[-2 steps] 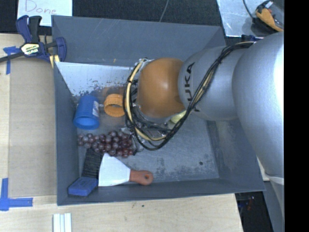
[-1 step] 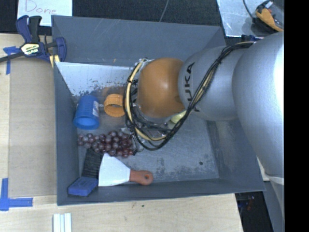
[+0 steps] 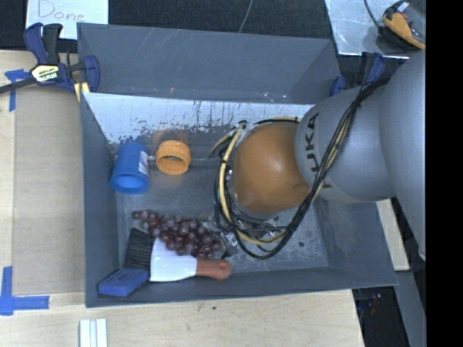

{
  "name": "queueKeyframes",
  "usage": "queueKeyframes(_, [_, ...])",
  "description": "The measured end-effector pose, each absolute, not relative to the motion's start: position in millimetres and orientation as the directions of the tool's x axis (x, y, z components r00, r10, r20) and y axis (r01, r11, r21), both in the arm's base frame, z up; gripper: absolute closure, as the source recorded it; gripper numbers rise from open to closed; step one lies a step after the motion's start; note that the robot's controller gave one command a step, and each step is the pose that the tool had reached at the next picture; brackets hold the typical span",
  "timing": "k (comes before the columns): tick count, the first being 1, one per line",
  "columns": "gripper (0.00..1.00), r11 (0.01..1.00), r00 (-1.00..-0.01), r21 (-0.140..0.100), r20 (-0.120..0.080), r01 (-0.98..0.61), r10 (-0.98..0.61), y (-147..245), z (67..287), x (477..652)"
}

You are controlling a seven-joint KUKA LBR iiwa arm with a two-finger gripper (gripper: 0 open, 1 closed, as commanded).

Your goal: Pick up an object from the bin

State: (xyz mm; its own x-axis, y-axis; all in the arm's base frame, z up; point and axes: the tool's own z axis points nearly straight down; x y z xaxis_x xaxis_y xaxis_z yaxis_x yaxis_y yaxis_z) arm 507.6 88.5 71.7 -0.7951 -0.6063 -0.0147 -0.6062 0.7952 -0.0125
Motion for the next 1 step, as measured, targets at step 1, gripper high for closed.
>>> queueKeyframes(1, [1.0, 0.847, -0.847, -0.008, -0.013, -0.531, -0.531, 107.9, 175.8, 550.1])
